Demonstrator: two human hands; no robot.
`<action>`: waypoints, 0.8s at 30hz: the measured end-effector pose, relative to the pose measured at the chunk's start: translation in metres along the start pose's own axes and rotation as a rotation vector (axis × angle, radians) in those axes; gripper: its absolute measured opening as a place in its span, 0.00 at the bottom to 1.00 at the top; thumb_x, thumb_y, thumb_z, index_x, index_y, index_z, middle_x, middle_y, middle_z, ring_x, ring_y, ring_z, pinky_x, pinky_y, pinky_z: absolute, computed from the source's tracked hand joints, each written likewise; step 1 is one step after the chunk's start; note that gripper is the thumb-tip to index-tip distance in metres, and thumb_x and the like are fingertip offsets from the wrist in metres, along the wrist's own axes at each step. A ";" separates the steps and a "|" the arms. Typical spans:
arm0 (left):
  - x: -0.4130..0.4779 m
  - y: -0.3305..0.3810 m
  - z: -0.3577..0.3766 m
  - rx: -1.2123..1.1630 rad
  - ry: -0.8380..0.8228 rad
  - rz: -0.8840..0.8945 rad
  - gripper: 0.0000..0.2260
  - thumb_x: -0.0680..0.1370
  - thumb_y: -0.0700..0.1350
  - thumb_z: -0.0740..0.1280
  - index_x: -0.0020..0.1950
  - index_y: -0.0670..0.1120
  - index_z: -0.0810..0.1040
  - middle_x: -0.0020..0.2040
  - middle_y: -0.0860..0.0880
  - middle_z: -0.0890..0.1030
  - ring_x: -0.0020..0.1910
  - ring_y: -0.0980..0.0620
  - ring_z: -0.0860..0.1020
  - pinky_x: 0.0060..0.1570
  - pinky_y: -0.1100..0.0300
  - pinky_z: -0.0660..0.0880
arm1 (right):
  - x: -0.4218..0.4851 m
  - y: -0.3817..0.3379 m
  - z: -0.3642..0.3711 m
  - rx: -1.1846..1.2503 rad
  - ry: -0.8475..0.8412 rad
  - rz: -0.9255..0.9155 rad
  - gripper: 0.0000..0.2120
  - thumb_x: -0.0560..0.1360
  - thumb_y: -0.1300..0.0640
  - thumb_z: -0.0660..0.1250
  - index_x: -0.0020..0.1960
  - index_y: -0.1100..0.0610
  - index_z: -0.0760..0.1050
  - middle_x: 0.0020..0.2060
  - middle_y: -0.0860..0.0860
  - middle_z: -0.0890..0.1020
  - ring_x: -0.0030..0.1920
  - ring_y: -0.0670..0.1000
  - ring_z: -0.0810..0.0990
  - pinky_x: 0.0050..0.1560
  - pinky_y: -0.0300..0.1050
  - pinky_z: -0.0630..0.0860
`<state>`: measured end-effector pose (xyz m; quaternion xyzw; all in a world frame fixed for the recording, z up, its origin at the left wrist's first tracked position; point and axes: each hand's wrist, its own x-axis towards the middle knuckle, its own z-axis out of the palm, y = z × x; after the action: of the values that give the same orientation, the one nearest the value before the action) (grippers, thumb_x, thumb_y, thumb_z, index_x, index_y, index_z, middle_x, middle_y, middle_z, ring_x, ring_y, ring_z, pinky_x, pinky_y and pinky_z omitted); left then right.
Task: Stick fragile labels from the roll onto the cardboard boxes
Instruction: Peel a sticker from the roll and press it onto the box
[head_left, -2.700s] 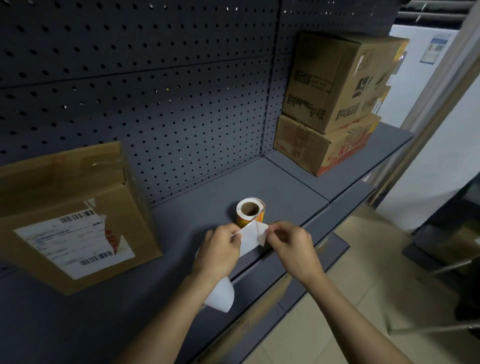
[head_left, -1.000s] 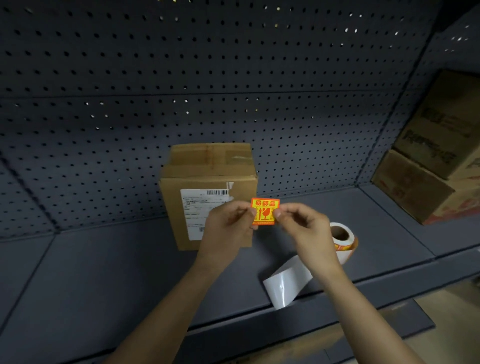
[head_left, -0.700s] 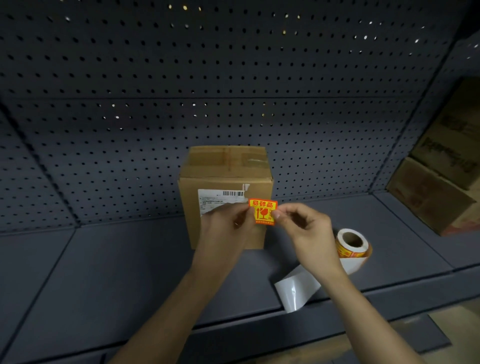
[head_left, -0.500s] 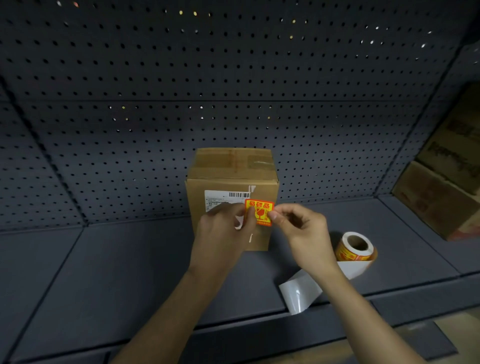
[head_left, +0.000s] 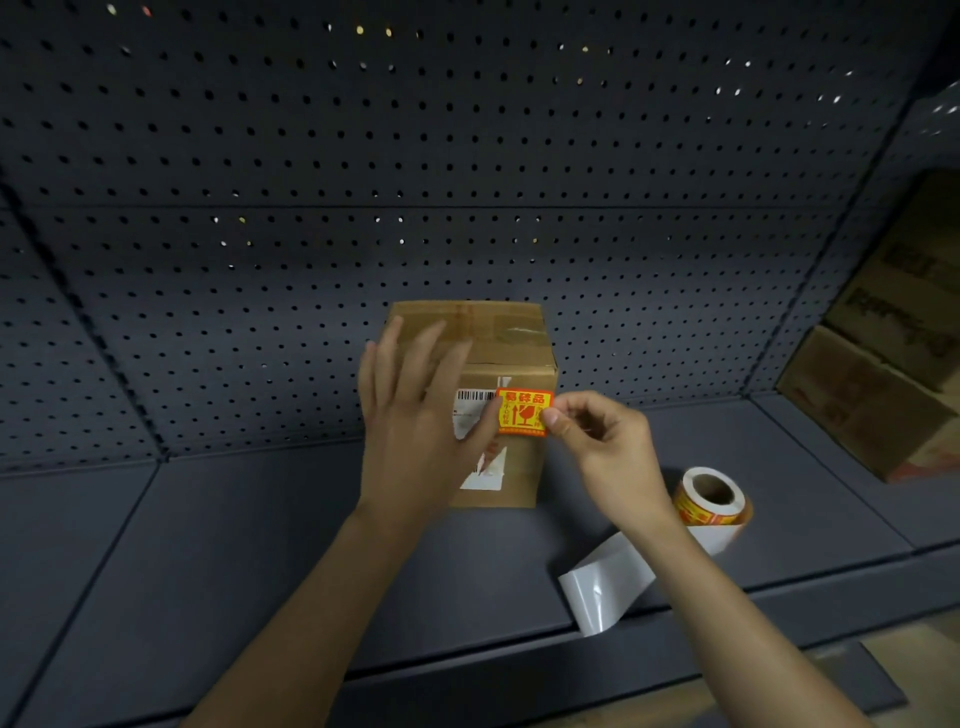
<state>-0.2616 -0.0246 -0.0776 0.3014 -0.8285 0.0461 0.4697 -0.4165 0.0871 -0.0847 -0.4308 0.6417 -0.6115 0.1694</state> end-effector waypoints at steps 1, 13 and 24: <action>0.003 -0.001 0.002 0.016 -0.068 -0.021 0.25 0.76 0.60 0.65 0.66 0.45 0.76 0.70 0.45 0.73 0.76 0.39 0.61 0.75 0.37 0.52 | 0.002 0.000 0.000 0.003 0.003 -0.001 0.03 0.77 0.60 0.70 0.47 0.55 0.82 0.42 0.53 0.85 0.47 0.53 0.83 0.50 0.43 0.80; 0.009 -0.007 0.020 0.065 -0.102 -0.081 0.29 0.73 0.71 0.59 0.61 0.51 0.79 0.63 0.50 0.78 0.67 0.44 0.72 0.70 0.36 0.59 | 0.013 0.005 -0.001 -0.021 -0.006 -0.017 0.03 0.77 0.59 0.70 0.46 0.52 0.81 0.40 0.48 0.84 0.42 0.43 0.81 0.45 0.35 0.76; 0.013 -0.003 0.026 0.089 -0.078 -0.109 0.24 0.71 0.67 0.68 0.58 0.52 0.80 0.58 0.50 0.79 0.61 0.43 0.73 0.67 0.39 0.62 | 0.012 0.008 0.003 -0.027 0.117 -0.038 0.03 0.75 0.60 0.72 0.44 0.52 0.82 0.36 0.48 0.84 0.39 0.44 0.81 0.43 0.36 0.78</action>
<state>-0.2840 -0.0423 -0.0826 0.3683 -0.8256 0.0453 0.4251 -0.4240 0.0747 -0.0893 -0.4086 0.6504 -0.6301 0.1140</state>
